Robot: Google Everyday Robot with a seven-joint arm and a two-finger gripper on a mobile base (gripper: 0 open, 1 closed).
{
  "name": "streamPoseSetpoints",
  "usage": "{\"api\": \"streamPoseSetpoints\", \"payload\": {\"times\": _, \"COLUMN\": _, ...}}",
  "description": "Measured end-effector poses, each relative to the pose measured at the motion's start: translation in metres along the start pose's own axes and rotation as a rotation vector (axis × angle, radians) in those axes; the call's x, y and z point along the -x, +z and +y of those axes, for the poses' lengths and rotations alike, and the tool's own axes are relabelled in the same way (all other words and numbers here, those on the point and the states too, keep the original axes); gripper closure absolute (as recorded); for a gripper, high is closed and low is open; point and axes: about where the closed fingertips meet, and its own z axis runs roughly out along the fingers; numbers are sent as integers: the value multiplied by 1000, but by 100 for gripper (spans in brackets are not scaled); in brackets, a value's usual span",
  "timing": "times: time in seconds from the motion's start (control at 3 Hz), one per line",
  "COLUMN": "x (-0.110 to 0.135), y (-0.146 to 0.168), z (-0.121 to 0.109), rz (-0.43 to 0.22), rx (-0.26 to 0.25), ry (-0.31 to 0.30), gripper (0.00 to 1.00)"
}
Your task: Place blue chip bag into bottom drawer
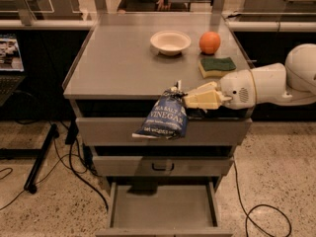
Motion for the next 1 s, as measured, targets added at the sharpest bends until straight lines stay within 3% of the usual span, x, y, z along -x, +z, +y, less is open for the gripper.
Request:
{"api": "streamPoseSetpoints", "payload": {"times": 0.67, "x": -5, "y": 9, "z": 0, "rz": -5, "rx": -31, "ry": -5, "gripper": 100}}
{"api": "streamPoseSetpoints", "payload": {"times": 1.0, "x": -23, "y": 11, "z": 0, "rz": -45, "rx": -86, "ry": 12, "gripper": 100}}
